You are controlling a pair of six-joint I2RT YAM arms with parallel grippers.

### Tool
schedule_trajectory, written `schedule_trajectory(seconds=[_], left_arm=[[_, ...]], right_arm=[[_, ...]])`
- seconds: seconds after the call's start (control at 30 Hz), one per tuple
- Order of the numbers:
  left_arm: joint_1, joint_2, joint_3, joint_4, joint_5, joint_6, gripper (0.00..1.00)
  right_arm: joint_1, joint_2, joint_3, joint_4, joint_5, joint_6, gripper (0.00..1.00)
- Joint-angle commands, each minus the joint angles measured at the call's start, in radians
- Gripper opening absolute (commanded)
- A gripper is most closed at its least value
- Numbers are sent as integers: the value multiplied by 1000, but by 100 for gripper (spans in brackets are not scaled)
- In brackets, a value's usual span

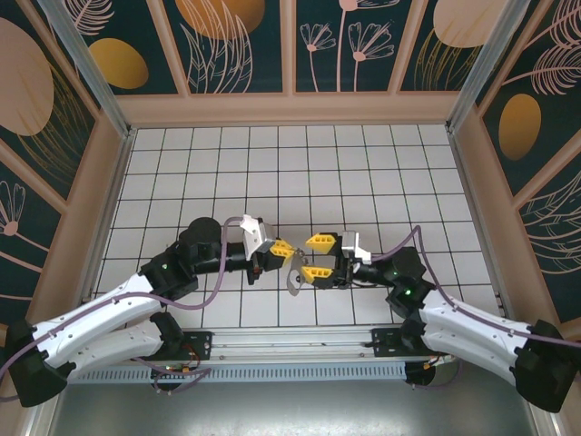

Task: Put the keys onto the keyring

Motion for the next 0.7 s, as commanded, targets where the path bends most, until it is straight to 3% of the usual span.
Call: schedule_trajectory(seconds=[0.0,0.1,0.27,0.5,0.67], left_arm=[[-3,0,8,-54,-159,3,0],[-3,9,-11,-83,-247,-38,0],[-4,-45,-89,-70,-381,-116,0],[-4,-86,-150,-75,-521,-180,0],[-4,-126,-217,1,-490,-211,0]], right_arm=[[0,-70,39,-271,158,9,66],[1,-84,118,-571,336,40,66],[-1,-52,178,-821,493,169,72],[-1,129,202,-933,524,324,72],[5,226,195,-971,488,405,65]])
